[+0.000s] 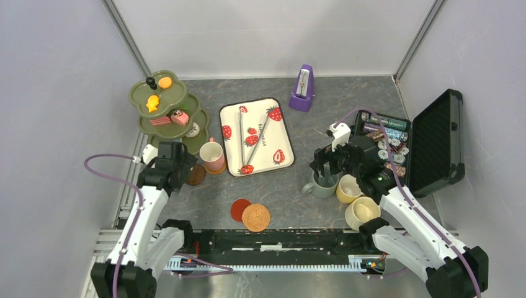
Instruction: Serve the afternoon tea
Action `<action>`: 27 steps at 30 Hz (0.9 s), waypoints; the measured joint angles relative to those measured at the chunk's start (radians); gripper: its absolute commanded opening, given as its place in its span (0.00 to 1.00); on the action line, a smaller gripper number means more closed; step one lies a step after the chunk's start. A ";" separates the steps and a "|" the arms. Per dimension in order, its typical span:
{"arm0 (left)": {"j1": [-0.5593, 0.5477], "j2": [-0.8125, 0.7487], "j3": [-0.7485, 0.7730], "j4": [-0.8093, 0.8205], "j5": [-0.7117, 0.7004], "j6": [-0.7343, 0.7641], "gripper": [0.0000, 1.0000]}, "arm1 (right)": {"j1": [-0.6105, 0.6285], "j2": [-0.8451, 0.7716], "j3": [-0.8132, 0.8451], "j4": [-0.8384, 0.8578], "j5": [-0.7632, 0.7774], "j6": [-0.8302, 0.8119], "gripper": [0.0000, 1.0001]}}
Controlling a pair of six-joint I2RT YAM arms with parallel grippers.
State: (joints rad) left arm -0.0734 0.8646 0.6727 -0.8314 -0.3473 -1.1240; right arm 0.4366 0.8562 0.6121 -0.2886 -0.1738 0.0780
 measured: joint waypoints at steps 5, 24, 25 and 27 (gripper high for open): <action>0.000 -0.103 0.075 0.065 0.150 0.203 1.00 | 0.000 0.005 0.040 -0.047 0.025 0.011 0.98; -0.475 -0.162 0.168 0.427 0.674 0.738 1.00 | 0.000 -0.162 0.211 -0.597 0.460 0.303 0.92; -0.500 -0.157 0.169 0.435 0.674 0.751 1.00 | 0.000 -0.168 0.210 -0.639 0.489 0.334 0.90; -0.546 -0.143 0.172 0.440 0.665 0.772 1.00 | 0.000 -0.182 0.206 -0.703 0.534 0.387 0.81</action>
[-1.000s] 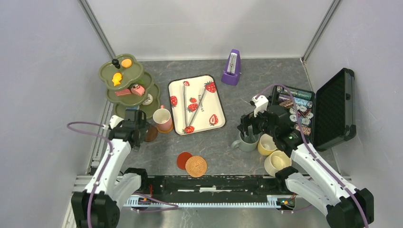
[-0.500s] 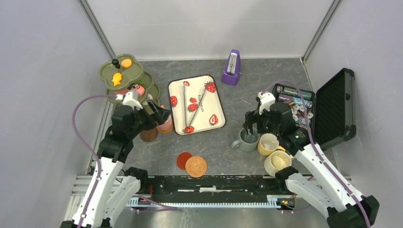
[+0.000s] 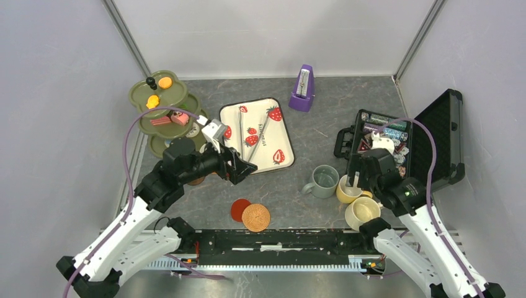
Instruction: Serve the afternoon tea
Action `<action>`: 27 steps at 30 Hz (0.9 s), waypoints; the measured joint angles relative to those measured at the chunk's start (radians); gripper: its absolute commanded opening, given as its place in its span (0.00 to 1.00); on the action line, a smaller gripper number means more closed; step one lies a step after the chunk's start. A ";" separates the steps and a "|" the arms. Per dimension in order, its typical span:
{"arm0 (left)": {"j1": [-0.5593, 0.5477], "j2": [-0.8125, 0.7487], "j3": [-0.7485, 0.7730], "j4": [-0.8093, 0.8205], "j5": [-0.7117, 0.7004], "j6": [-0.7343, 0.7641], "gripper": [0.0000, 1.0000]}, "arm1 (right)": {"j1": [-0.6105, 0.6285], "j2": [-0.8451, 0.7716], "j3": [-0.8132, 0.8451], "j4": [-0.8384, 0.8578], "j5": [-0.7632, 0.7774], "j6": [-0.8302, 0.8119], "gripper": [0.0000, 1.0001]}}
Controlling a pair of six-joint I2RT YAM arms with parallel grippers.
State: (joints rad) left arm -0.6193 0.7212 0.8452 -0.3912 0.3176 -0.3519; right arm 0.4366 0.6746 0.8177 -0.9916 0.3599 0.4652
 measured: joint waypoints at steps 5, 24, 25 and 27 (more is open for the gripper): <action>-0.107 0.037 0.035 -0.010 -0.062 0.077 1.00 | 0.000 -0.055 -0.044 -0.066 0.063 0.095 0.69; -0.173 0.069 0.074 -0.026 -0.207 0.183 1.00 | 0.000 0.124 -0.164 0.114 0.097 -0.017 0.50; -0.173 0.071 0.074 -0.026 -0.208 0.183 1.00 | 0.000 0.130 -0.171 0.126 0.097 -0.021 0.49; -0.173 0.074 0.074 -0.026 -0.211 0.183 1.00 | 0.000 0.146 -0.182 0.142 0.096 -0.029 0.47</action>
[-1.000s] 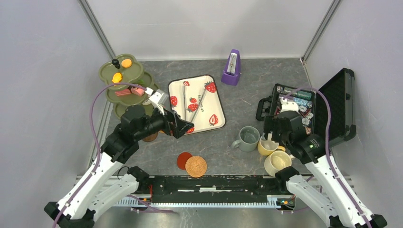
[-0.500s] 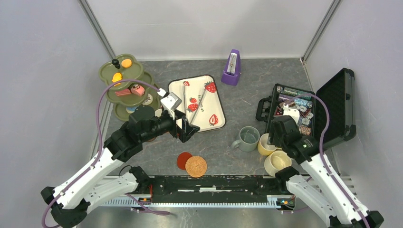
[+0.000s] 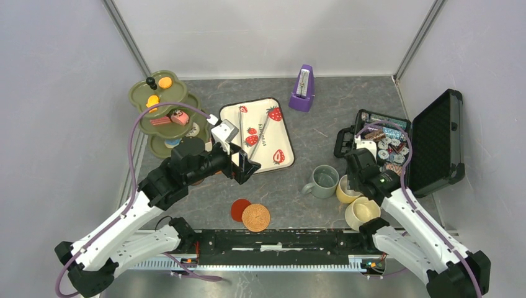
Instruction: Serve the afternoon tea
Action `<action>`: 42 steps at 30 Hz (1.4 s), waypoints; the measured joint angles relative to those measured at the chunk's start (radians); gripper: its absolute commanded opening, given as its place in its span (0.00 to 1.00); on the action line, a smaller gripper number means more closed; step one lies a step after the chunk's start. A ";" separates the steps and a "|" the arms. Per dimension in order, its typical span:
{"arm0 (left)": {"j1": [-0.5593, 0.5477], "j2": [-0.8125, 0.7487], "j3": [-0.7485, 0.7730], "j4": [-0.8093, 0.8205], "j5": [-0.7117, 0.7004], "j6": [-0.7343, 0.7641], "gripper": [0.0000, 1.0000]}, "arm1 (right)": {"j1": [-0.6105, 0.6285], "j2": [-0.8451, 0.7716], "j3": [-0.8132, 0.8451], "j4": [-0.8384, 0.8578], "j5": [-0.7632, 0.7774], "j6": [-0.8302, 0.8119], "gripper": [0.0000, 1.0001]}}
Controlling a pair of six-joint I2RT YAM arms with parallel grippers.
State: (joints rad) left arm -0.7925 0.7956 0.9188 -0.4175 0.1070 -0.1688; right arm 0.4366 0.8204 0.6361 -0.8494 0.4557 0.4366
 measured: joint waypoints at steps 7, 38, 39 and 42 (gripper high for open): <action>0.000 0.010 0.000 0.000 -0.001 0.000 1.00 | 0.000 0.044 -0.011 0.053 -0.005 -0.035 0.38; 0.000 0.073 -0.002 -0.002 -0.024 0.000 1.00 | 0.003 0.020 0.179 0.170 -0.036 -0.192 0.00; 0.000 0.080 -0.002 -0.004 -0.025 0.000 1.00 | 0.003 0.010 0.182 0.179 -0.034 -0.198 0.05; 0.000 0.101 -0.002 -0.008 -0.026 -0.001 1.00 | 0.003 -0.003 0.183 0.182 -0.031 -0.202 0.30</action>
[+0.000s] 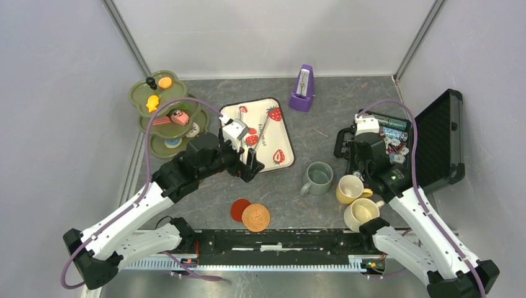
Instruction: Serve the afternoon tea
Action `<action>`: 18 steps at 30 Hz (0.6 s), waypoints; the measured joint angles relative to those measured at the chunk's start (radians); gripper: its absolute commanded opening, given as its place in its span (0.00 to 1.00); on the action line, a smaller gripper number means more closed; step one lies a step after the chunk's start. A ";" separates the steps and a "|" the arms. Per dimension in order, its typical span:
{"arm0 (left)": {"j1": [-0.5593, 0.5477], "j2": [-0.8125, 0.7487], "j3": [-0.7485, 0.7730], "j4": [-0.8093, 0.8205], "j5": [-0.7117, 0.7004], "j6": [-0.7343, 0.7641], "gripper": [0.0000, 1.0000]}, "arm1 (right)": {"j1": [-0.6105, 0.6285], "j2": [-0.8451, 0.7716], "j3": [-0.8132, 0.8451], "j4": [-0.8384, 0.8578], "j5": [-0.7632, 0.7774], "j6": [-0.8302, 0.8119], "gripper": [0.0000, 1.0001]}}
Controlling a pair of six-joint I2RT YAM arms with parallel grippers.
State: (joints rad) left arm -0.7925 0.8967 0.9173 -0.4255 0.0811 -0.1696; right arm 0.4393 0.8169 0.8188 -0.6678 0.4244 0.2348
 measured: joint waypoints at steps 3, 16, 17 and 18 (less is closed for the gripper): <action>0.000 0.012 0.000 -0.001 0.000 0.000 1.00 | 0.000 0.000 0.000 -0.013 0.010 0.006 0.45; 0.000 0.033 0.007 -0.015 0.006 0.000 1.00 | 0.000 0.014 -0.047 -0.188 0.029 0.079 0.48; 0.000 0.033 0.007 -0.015 0.007 0.000 1.00 | -0.001 0.021 -0.056 -0.195 0.025 0.082 0.48; 0.000 0.033 0.007 -0.015 0.007 0.000 1.00 | -0.001 0.030 -0.063 -0.201 0.022 0.084 0.48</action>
State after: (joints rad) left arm -0.7925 0.9295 0.9245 -0.4408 0.0879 -0.1699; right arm 0.4385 0.8467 0.7559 -0.8684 0.4461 0.3183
